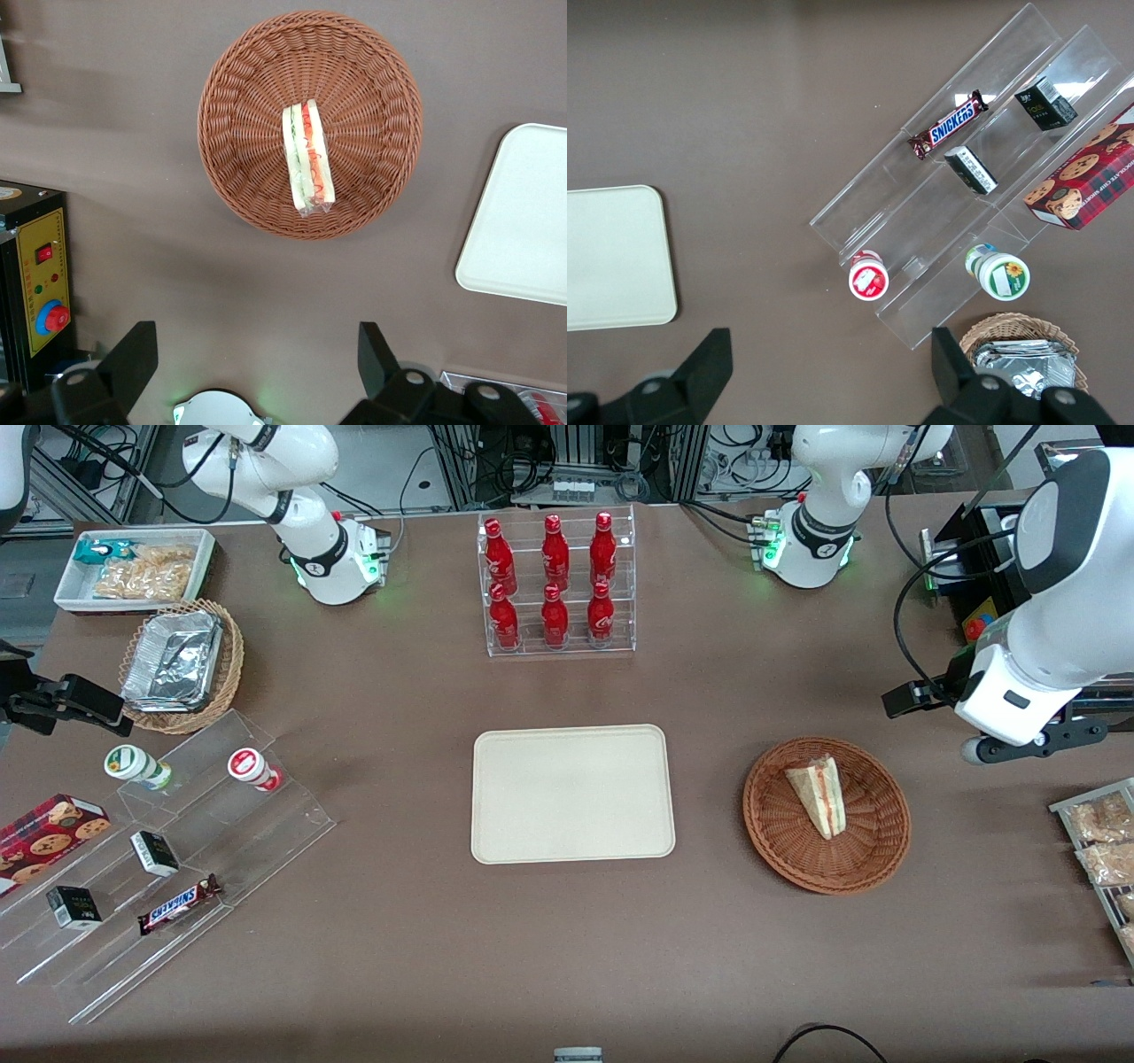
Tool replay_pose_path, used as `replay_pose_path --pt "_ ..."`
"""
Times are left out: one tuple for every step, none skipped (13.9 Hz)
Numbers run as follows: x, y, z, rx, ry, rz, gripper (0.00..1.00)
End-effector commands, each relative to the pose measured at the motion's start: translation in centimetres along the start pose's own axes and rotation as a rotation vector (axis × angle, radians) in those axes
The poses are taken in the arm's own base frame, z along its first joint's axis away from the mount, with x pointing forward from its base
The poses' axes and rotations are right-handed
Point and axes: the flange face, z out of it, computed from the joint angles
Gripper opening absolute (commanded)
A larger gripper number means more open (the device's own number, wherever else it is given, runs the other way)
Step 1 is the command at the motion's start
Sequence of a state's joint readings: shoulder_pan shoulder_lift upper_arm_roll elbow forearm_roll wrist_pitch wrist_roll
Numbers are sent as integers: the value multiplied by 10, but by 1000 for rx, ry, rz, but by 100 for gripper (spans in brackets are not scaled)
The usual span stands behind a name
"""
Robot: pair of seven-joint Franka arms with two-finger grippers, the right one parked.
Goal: Place sandwich from basket to tray
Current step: 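Move the left gripper from rest toward the wicker basket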
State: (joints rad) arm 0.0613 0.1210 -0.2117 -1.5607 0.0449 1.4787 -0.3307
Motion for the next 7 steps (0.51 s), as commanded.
replay_pose_path --pt "3 1 -6 -10 14 10 100" --pt "3 1 -6 -12 13 13 100" --pt "3 1 -6 -12 13 10 100" --pt "3 2 -6 -14 12 3 100" --pt "3 2 -6 -14 12 4 100" --pt "7 -2 -2 -15 2 -3 100" --pt "9 -3 1 -13 -3 -4 100"
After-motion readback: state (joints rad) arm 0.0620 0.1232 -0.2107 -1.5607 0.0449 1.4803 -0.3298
